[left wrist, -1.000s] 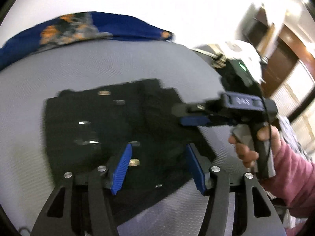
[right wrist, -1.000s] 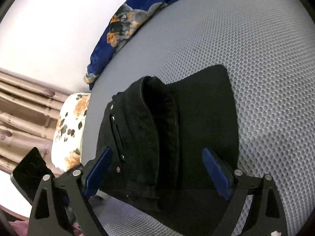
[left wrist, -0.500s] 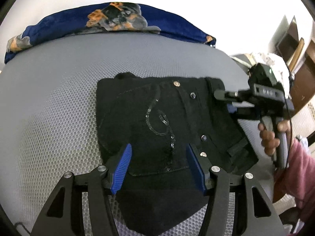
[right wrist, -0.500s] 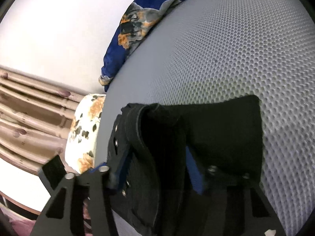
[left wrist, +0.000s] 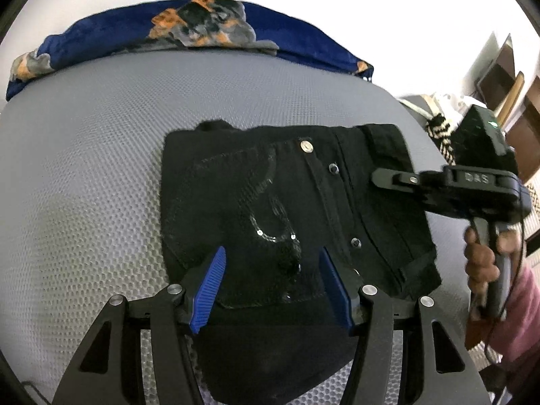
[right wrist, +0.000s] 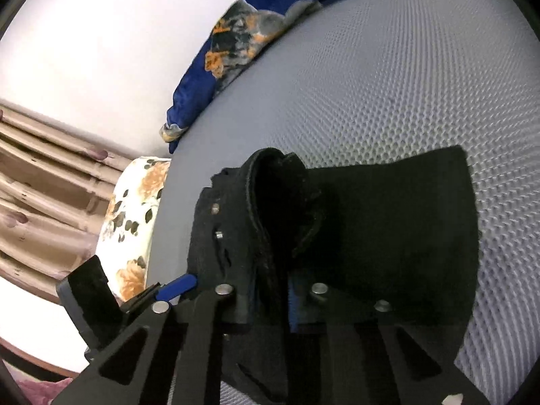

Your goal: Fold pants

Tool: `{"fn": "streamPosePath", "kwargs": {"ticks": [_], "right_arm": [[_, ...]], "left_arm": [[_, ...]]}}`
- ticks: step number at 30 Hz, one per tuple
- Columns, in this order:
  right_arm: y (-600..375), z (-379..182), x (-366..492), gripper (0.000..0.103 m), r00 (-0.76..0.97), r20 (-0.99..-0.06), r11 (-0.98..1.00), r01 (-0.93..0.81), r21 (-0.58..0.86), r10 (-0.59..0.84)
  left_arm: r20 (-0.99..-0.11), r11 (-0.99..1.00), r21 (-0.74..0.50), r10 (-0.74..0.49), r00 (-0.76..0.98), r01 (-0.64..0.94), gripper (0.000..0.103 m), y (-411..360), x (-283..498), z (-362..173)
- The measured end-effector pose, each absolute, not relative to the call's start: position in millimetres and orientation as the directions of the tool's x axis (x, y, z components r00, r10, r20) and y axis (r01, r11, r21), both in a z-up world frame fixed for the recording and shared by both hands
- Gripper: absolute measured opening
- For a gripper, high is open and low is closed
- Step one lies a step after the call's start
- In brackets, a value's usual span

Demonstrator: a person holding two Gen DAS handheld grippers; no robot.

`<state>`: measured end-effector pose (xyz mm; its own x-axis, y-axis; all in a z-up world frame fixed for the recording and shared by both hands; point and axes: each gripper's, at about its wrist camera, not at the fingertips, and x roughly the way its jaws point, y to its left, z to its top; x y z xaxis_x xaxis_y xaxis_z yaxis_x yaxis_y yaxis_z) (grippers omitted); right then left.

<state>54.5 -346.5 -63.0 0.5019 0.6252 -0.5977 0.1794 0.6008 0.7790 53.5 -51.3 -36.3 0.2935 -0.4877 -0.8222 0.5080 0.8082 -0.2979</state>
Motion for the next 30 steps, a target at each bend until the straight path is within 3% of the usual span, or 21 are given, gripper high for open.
{"fn": "streamPosePath", "kwargs": {"ticks": [10, 14, 18, 21, 25, 30], "right_arm": [[-361, -8, 24, 0.012, 0.584, -0.658, 0.682, 0.227, 0.695, 0.476], [-387, -23, 10, 0.012, 0.587, -0.686, 0.659, 0.315, 0.683, 0.430], [-391, -57, 9, 0.012, 0.505, -0.785, 0.715, 0.393, 0.579, 0.359], [-385, -60, 12, 0.016, 0.492, -0.817, 0.767, 0.384, 0.514, 0.301], [-382, -57, 13, 0.032, 0.469, -0.846, 0.802, 0.388, 0.455, 0.253], [-383, -50, 1, 0.032, 0.463, -0.849, 0.797, 0.396, 0.456, 0.256]], "left_arm": [[-0.766, 0.792, -0.308, -0.535, 0.356, 0.528, 0.059, -48, 57, -8], [-0.763, 0.778, -0.309, -0.546, 0.346, 0.547, 0.059, -55, 57, -7], [-0.774, 0.752, -0.322, -0.559, 0.297, 0.575, 0.059, -70, 57, -16], [-0.793, 0.723, -0.346, -0.566, 0.225, 0.598, 0.059, -82, 52, -33], [-0.825, 0.730, -0.366, -0.541, 0.162, 0.577, 0.058, -91, 49, -62], [-0.838, 0.734, -0.315, -0.512, 0.186, 0.602, 0.058, -95, 41, -61]]}}
